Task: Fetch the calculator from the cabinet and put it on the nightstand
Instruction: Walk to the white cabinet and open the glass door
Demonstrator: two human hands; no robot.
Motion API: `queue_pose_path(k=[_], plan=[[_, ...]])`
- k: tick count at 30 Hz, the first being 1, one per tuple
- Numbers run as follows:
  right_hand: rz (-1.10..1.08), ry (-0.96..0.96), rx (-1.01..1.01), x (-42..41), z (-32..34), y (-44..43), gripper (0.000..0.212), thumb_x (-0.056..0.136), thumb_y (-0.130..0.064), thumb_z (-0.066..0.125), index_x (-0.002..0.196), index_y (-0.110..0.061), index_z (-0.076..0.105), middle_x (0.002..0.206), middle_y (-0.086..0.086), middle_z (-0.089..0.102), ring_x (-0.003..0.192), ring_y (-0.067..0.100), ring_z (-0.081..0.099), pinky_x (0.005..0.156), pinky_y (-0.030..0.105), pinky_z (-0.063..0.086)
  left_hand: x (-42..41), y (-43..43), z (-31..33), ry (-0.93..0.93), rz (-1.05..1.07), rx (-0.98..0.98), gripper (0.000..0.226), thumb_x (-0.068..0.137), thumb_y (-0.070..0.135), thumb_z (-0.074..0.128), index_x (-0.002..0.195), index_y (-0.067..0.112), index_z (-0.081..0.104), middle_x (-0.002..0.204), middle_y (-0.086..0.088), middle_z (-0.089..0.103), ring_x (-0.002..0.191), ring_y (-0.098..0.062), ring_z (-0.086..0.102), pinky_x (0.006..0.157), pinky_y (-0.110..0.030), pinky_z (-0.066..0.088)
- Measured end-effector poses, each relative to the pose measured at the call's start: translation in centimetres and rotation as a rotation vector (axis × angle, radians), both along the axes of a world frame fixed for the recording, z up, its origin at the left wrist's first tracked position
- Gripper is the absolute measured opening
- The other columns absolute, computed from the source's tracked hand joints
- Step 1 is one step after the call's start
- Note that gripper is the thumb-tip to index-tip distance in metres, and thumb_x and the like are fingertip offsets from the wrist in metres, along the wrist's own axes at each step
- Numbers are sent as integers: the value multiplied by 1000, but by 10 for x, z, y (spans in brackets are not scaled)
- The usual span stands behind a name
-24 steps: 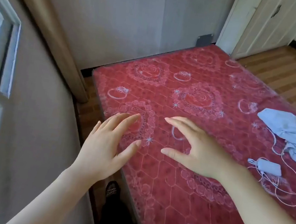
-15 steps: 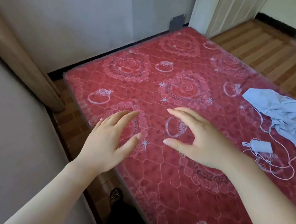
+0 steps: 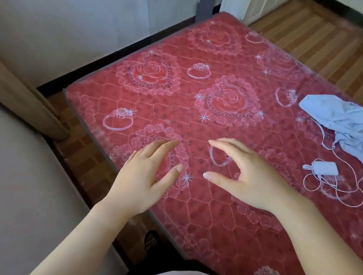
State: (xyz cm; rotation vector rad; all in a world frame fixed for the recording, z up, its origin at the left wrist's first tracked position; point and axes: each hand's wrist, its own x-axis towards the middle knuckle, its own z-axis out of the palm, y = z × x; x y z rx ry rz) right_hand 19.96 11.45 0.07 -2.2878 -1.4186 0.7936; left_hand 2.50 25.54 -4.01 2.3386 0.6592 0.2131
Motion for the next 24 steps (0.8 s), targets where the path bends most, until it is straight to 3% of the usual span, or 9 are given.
queue_pose_path(k=[6, 13, 17, 24], plan=[[74, 43, -1, 14, -4, 4, 68, 76, -69, 44, 137, -44, 27, 143, -28, 26, 122, -8, 28, 96, 25, 30, 2, 1, 7, 56, 31, 42, 52, 89, 59, 31, 138, 41, 25, 140, 10, 41, 128, -14, 40, 102, -50, 37], [143, 75, 20, 32, -19, 20, 67, 77, -68, 47, 137, -43, 28, 143, -27, 29, 125, -3, 35, 97, 23, 31, 16, 1, 4, 104, 76, 63, 54, 88, 61, 30, 137, 41, 27, 140, 12, 41, 127, -11, 38, 103, -48, 36], [130, 100, 15, 42, -21, 26, 67, 77, -67, 47, 137, -43, 29, 142, -28, 29, 113, -10, 32, 92, 19, 27, 26, 10, 0, 91, 50, 75, 52, 89, 59, 31, 137, 40, 28, 139, 14, 41, 127, -9, 38, 103, -47, 36], [-13, 78, 2, 55, -20, 60, 63, 79, -64, 49, 135, -45, 29, 138, -31, 29, 115, -15, 24, 93, 20, 25, 63, 74, -10, 46, -64, 35, 52, 88, 60, 30, 135, 41, 29, 141, 13, 40, 128, -12, 39, 101, -49, 38]])
